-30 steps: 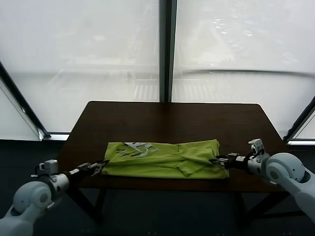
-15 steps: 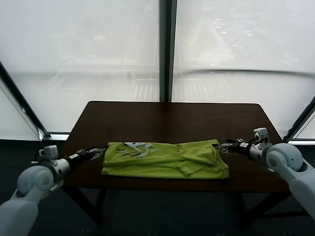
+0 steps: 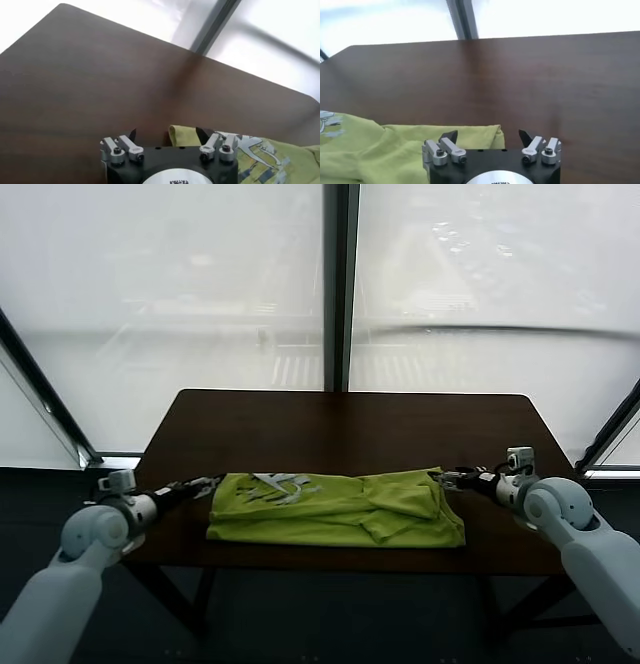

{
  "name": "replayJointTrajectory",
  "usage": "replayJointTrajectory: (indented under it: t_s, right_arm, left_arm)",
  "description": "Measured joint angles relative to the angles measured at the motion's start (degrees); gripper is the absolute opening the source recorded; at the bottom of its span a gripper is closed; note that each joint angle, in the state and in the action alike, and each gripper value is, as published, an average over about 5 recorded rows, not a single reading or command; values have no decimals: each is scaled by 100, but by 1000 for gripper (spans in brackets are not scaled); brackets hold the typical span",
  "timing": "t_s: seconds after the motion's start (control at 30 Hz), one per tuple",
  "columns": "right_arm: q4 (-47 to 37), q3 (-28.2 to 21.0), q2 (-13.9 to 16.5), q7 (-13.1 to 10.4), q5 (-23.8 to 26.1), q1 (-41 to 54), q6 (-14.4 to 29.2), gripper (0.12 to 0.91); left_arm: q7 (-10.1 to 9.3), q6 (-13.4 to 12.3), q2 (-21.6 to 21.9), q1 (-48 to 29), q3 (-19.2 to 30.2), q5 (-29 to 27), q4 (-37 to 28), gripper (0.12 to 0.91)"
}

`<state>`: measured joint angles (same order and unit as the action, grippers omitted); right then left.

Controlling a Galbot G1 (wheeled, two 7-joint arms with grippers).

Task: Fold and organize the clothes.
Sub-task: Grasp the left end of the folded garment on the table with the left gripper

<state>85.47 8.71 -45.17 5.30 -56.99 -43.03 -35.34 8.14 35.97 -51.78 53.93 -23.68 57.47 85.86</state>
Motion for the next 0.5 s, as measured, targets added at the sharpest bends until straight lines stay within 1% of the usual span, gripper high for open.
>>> replayJointTrajectory:
  t_s: [0.2,0.27,0.4,0.47,0.5]
  right_arm:
    - [-111,-15,-67,5,48,17,-2,896]
    - [-147,-16,-85,8,61,18,-2,866]
    - [-208,-21,-135,13,81,35,-1,779]
    - [-229,-30,-161,15,90,51,1,742]
    - [-238,-37,-172,16,95,60,2,730]
  left_arm:
    - [-2,11,-96,-84,106,-28,-20,907]
    - [-4,11,-127,-108,132,-53,-36,907]
    - [-4,10,-161,-123,162,-82,-57,901]
    - [-4,10,-166,-125,169,-88,-66,864]
    - [-4,10,-168,-127,173,-92,-71,829]
